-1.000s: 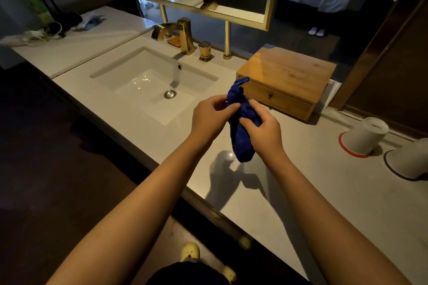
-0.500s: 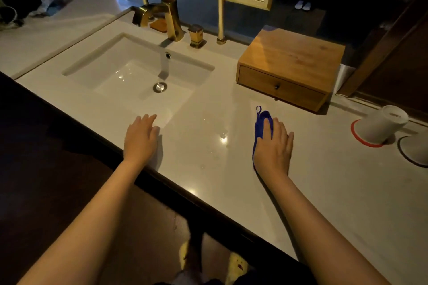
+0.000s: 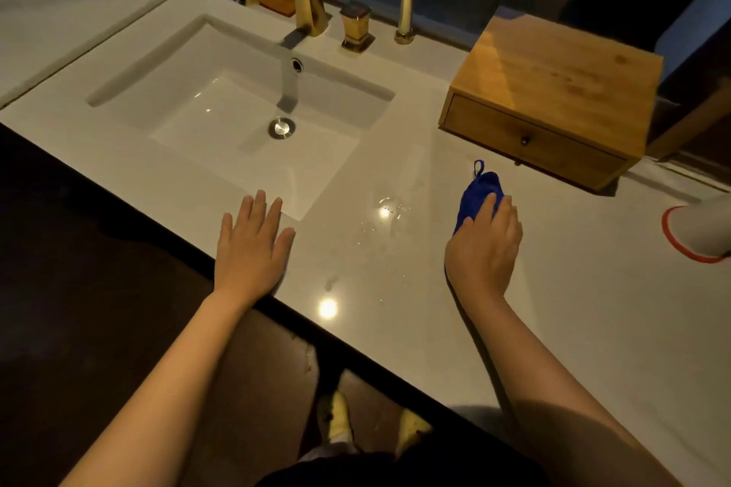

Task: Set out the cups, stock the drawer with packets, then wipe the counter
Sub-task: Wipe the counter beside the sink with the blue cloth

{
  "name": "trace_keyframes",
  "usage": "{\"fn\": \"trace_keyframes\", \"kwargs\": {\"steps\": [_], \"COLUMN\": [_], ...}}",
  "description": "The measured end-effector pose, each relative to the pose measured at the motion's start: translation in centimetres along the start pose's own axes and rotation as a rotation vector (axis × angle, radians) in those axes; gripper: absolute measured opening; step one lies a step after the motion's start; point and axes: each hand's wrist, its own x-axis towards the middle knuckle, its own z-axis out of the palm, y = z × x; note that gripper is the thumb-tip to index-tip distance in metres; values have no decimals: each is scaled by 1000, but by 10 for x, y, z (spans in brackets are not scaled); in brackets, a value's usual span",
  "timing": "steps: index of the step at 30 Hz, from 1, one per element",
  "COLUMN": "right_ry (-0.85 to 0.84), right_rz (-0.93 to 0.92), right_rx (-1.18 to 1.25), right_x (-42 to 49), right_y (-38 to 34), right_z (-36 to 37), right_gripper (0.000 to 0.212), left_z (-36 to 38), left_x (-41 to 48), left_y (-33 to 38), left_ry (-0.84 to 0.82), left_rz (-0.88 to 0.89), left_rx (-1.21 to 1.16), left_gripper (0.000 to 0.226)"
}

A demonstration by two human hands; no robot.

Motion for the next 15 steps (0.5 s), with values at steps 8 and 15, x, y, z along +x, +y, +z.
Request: {"fn": "trace_keyframes", "kwargs": {"steps": [8, 15], "right_ry": [-19, -30], "right_rz": [38, 10], "right_rx": [23, 10], "right_x": [22, 40], "right_y": [-47, -87], "right_z": [27, 44], "right_gripper": [58, 60], "left_z": [-3, 1], "left_x": [9, 9], "left_y": [-5, -7], "left_ry": [2, 4], "left_rz": [13, 7], "left_rx": [19, 48], "left_gripper": [56, 62]}}
